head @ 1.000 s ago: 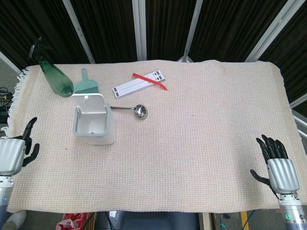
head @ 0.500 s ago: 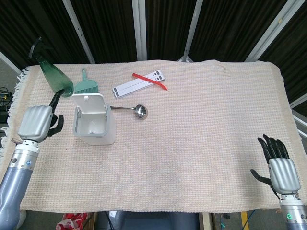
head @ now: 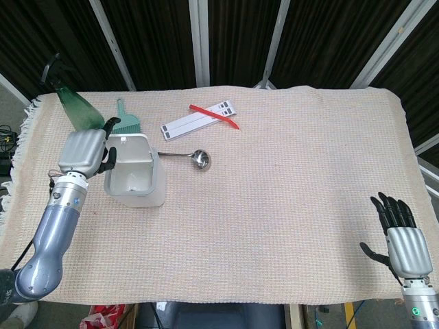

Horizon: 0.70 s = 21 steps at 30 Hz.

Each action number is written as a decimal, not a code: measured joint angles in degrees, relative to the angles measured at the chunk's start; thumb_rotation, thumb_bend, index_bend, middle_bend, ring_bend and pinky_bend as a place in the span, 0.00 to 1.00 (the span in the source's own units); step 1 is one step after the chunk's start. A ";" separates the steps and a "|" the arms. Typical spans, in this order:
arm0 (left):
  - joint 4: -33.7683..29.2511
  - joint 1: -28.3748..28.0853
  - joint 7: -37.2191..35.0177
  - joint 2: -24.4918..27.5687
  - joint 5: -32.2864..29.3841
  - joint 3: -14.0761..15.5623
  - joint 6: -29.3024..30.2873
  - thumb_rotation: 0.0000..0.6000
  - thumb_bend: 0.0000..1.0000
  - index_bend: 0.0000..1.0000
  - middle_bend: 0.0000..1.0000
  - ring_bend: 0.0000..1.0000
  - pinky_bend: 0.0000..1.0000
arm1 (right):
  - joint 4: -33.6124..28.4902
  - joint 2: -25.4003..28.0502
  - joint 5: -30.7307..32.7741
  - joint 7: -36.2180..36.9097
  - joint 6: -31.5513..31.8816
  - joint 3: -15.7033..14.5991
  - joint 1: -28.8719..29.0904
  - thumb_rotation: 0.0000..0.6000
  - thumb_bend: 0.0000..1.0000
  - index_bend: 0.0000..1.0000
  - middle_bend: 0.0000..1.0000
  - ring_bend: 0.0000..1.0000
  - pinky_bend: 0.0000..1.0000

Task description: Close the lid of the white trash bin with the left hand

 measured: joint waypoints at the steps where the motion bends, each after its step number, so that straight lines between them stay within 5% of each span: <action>1: 0.51 -1.26 0.52 -0.43 -1.72 -0.02 -0.02 1.00 0.61 0.17 1.00 0.93 0.99 | 0.04 0.01 -0.01 0.12 0.01 0.00 -0.01 1.00 0.21 0.00 0.00 0.00 0.06; 12: 4.03 -7.48 2.80 -5.19 -7.36 2.75 1.77 1.00 0.62 0.20 1.00 0.93 1.00 | 0.02 0.26 0.43 0.99 -0.04 0.23 -0.07 1.00 0.21 0.00 0.00 0.00 0.06; 21: 1.57 -7.68 1.63 -3.84 -7.45 3.66 1.88 1.00 0.63 0.23 1.00 0.94 1.00 | -0.04 0.43 0.25 1.06 0.18 0.09 -0.28 1.00 0.21 0.00 0.00 0.00 0.06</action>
